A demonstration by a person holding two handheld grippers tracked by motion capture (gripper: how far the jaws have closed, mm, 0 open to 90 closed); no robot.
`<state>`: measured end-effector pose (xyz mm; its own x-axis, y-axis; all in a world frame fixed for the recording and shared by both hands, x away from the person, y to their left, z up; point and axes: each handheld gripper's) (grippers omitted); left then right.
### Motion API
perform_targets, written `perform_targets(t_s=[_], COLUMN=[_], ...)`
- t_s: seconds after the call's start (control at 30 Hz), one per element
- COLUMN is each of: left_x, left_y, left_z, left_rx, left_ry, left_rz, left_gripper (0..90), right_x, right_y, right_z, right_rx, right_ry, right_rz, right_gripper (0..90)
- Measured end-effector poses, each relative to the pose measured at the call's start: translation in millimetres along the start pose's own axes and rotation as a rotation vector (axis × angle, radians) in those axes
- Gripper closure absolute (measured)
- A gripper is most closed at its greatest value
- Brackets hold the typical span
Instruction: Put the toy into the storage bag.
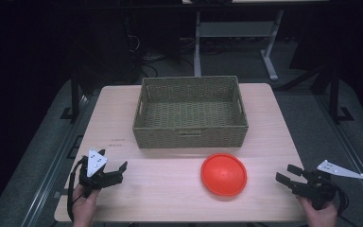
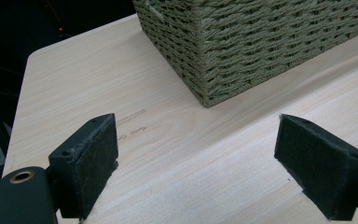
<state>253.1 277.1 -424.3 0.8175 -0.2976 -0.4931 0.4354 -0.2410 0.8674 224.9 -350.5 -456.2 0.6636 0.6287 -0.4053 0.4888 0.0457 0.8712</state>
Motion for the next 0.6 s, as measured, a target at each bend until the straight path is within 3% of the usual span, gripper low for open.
perform_targets(t_s=[0.17,0.23,0.3,0.4,0.6], left_x=[0.3,-2.4,-2.7,-2.5,-2.6], left_y=[-0.1,-0.9,-0.8,-0.1,-0.5], left_z=[2.6,4.0,3.9,3.1,0.8], left_rx=[0.003,0.018,0.017,0.009,0.005], left_ry=[-0.016,-0.025,-0.025,-0.017,-0.004], left_rz=[-0.001,0.008,0.007,0.007,0.013], left_gripper=[12.9,12.9,12.9,12.9,12.9], right_x=[0.5,-1.0,0.1,4.5,29.4], right_y=[0.5,3.9,8.0,12.8,26.5], right_z=[-0.8,-4.2,-7.0,-9.6,-13.6], right_rx=[0.01,0.031,0.025,0.016,-0.015], right_ry=[0.008,0.047,0.056,0.072,0.113], right_rz=[-0.009,0.021,0.028,0.01,-0.105], right_gripper=[23.5,24.1,24.0,23.1,17.6])
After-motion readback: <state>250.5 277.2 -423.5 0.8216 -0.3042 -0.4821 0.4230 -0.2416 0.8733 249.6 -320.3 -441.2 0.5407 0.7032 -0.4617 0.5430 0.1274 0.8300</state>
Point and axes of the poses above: each handheld gripper's, and its own axes: x roughly forward along the jaws, y roughly out of its top, z roughly to its right, and after that the axes turned 8 degrees about -x, right-handed
